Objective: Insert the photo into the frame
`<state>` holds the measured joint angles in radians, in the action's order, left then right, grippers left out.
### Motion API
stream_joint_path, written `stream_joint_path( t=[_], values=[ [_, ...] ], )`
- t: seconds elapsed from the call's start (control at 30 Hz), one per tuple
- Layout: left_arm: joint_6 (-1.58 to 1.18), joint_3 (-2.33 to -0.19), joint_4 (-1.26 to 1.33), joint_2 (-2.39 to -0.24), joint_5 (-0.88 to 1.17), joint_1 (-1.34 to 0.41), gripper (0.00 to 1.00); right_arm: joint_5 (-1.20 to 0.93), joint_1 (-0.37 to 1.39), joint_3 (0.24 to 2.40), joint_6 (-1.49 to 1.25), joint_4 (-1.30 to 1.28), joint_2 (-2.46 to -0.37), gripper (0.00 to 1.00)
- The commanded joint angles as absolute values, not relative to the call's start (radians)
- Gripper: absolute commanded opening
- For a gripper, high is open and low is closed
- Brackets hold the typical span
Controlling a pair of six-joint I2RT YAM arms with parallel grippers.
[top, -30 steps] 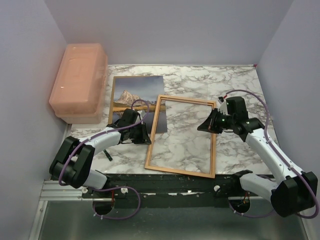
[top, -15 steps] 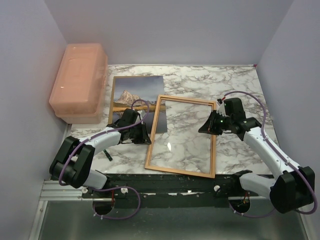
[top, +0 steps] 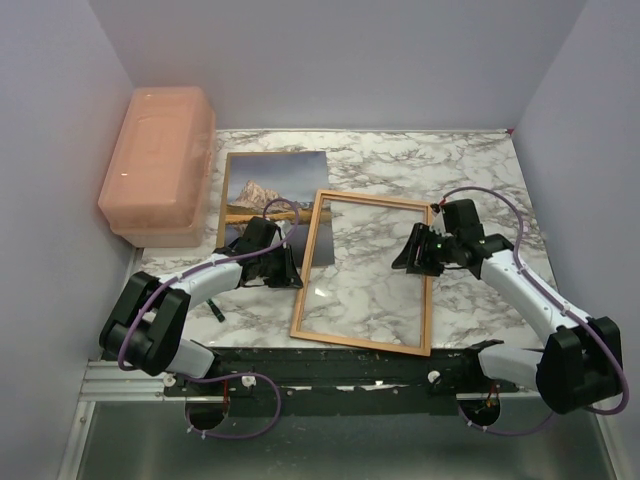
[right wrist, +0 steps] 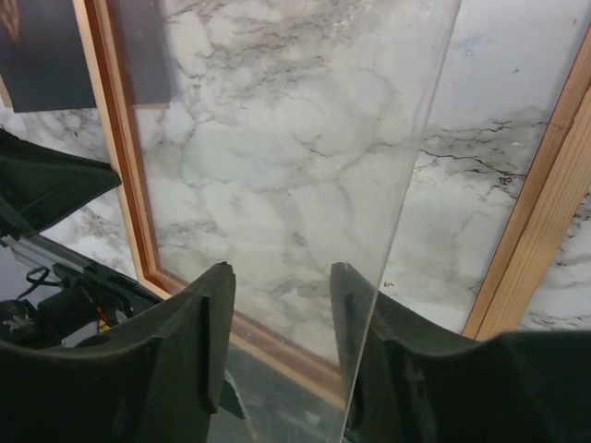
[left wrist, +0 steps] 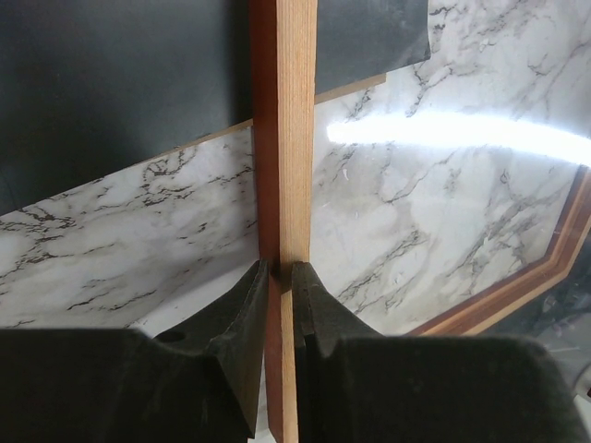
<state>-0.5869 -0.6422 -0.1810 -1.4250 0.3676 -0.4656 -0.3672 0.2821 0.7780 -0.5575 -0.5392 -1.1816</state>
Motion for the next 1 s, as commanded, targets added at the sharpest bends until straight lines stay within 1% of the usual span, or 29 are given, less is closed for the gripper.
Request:
stream_joint_path(
  t=[0.0,0.1,0.43,0.7,0.97],
  values=[
    [-0.552,-0.633,-0.214,-1.465,0.325,-0.468,0.17,-0.341,0.288,0.77,-0.546,-0.506,-1.216,0.56],
    [-0.551,-0.632,-0.213,-1.462,0.324,-0.468,0.17,-0.347,0.289,0.759,-0.553,-0.488,-1.229,0.6],
    [-0.551,-0.637,-0.216,-1.469,0.324,-0.468,0.17,-0.302,0.297,0.742,-0.565,-0.471,-1.229,0.82],
    [-0.551,-0.634,-0.214,-1.465,0.324,-0.468,0.17,-0.256,0.311,0.741,-0.575,-0.474,-1.256,0.86],
    [-0.552,-0.628,-0.212,-1.459,0.327,-0.468,0.17,-0.186,0.376,0.724,-0.598,-0.453,-1.322,0.88]
  ],
)
